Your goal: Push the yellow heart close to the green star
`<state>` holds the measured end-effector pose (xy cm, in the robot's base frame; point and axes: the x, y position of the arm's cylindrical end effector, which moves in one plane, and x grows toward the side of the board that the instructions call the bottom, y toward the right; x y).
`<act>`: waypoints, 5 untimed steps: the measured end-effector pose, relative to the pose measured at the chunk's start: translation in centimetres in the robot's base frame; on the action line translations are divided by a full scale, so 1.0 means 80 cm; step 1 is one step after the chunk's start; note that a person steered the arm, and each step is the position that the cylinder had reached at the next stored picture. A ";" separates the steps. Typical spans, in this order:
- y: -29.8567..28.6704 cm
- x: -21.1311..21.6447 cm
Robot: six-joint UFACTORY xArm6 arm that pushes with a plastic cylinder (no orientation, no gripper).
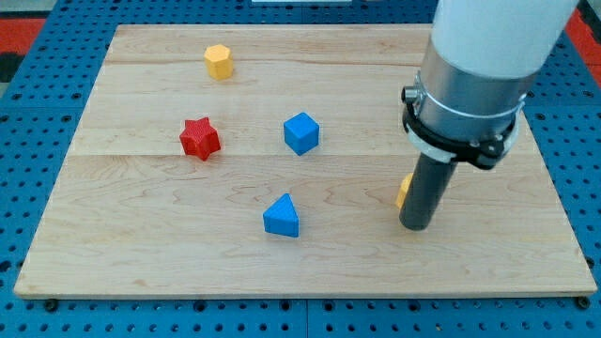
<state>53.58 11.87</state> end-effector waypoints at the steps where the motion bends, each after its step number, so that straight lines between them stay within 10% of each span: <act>1: 0.000 -0.032; 5: 0.006 -0.158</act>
